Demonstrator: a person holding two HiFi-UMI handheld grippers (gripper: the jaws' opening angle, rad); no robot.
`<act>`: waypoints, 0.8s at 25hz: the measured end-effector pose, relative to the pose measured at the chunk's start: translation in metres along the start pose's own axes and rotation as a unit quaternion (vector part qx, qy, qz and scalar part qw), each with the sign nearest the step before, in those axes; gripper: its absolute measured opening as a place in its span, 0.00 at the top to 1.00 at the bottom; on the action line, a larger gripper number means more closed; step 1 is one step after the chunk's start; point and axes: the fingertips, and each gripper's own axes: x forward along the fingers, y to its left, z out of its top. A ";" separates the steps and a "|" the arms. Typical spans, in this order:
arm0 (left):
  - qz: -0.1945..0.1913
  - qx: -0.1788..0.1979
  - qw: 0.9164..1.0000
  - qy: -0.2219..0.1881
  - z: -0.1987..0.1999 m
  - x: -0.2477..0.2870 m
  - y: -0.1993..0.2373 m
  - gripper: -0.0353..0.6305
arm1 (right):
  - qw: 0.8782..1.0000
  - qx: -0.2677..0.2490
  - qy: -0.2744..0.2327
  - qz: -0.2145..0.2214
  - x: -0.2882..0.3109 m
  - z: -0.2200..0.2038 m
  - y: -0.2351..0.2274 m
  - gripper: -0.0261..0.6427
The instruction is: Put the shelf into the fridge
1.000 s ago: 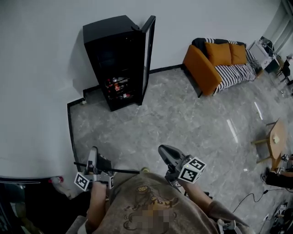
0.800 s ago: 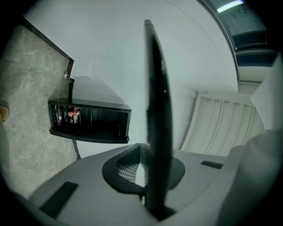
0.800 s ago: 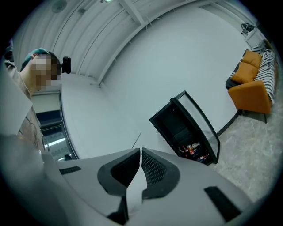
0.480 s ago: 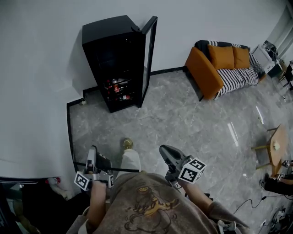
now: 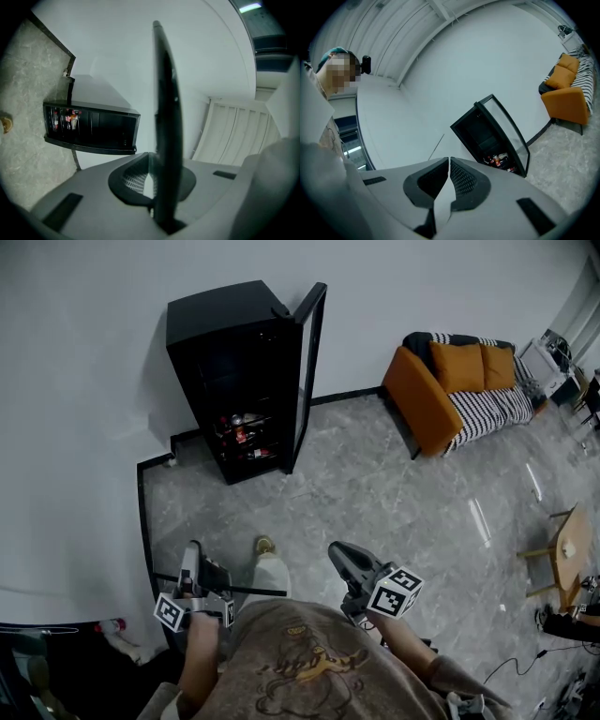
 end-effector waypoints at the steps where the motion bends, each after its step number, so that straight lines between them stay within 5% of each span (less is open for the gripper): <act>1: 0.000 -0.001 1.000 0.001 0.003 0.005 0.002 0.92 | 1.000 -0.001 0.001 -0.001 0.006 0.003 -0.004 0.92; 20: 0.003 -0.018 0.999 0.040 0.033 0.134 0.031 0.92 | 1.000 0.004 0.008 -0.016 0.107 0.065 -0.047 0.92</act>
